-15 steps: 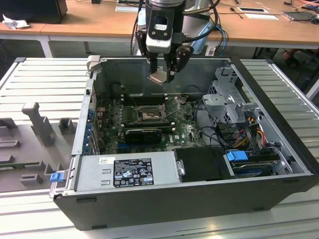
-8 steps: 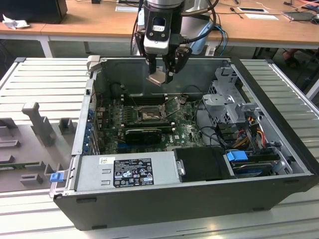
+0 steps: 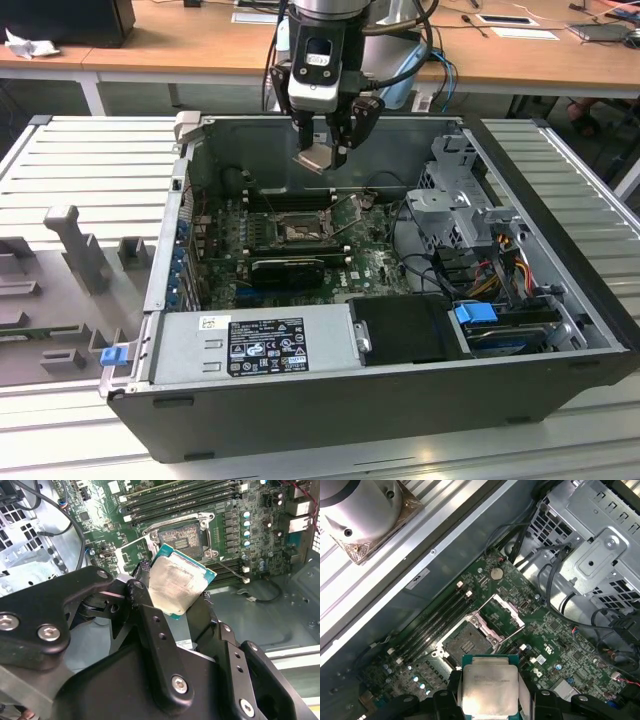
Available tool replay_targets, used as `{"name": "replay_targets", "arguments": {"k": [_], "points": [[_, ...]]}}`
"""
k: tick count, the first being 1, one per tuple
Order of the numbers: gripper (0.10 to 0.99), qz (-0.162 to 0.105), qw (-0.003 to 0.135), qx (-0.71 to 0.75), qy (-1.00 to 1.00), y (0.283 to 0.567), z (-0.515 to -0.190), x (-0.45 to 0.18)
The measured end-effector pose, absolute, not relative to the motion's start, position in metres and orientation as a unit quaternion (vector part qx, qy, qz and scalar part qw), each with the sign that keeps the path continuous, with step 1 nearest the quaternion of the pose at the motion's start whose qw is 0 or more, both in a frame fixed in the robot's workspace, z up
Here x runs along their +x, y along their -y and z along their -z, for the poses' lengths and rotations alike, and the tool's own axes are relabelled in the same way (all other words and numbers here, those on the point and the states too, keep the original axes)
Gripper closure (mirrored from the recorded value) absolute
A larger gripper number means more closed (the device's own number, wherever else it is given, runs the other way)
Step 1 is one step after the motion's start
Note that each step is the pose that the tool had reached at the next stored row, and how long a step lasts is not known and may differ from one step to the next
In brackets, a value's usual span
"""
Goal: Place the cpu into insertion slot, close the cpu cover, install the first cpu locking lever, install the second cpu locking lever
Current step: 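Place the cpu into insertion slot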
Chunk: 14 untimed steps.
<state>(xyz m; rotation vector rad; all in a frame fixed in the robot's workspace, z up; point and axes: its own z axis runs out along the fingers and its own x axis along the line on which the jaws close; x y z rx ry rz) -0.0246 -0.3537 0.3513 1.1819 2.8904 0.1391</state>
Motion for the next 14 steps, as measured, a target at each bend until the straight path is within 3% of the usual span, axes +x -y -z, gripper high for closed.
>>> {"name": "replay_targets", "arguments": {"k": [14], "points": [[0.549, -0.044, 0.008, 0.391, -0.919, 0.3537, -0.3503, -0.0246]]}}
